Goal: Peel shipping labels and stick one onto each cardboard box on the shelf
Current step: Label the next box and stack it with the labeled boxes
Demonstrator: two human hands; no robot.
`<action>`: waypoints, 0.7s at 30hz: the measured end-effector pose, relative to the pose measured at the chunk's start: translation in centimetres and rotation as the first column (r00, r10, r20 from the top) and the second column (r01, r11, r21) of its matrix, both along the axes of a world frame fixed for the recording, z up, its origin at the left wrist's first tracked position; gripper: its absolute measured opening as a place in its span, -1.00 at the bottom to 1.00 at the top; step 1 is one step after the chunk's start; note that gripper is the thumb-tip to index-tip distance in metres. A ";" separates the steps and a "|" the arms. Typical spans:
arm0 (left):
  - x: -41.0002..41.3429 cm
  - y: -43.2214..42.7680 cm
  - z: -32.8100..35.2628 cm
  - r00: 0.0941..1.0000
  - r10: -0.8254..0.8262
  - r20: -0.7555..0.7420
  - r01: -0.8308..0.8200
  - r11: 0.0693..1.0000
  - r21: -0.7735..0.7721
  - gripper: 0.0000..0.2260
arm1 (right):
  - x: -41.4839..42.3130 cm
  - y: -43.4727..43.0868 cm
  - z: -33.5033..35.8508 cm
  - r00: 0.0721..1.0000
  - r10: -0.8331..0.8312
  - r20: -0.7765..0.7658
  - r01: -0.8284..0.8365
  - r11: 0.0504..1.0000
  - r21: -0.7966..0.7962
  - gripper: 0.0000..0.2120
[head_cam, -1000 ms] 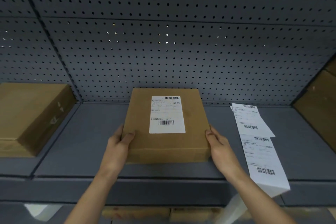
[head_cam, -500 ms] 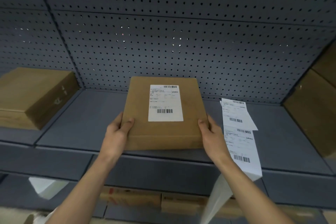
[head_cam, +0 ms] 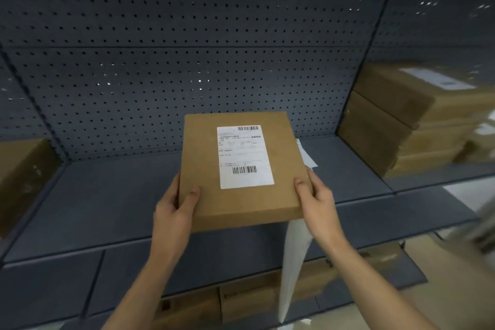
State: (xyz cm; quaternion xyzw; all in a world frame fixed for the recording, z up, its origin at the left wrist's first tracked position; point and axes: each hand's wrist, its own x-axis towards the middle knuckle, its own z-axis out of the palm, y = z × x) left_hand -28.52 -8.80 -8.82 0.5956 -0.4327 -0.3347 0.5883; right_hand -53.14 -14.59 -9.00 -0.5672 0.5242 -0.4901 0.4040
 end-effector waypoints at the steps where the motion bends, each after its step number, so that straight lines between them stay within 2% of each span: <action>1: -0.6 0.1 0.0 1.000 -0.027 -0.013 0.027 1.000 -0.007 -0.62 | -0.7 0.9 0.0 1.000 -0.030 -0.010 0.030 1.000 -0.006 -0.66; 9: -9.2 0.6 -0.2 0.956 -0.293 0.005 0.293 0.955 -0.034 -0.58 | -10.1 7.7 -0.1 0.947 -0.313 -0.064 0.311 0.949 -0.042 -0.61; 13: -15.0 0.8 0.2 0.914 -0.405 -0.004 0.404 0.914 -0.043 -0.62 | -15.6 10.3 0.2 0.919 -0.394 -0.021 0.392 0.918 -0.069 -0.71; 18: -24.5 0.4 0.7 0.865 -0.501 0.015 0.501 0.863 -0.060 -0.62 | -24.2 12.9 0.5 0.863 -0.503 0.032 0.504 0.860 -0.079 -0.69; 21: -31.3 0.8 0.9 0.828 -0.560 0.032 0.560 0.826 -0.063 -0.61 | -30.1 15.2 1.2 0.835 -0.546 0.065 0.550 0.830 -0.087 -0.76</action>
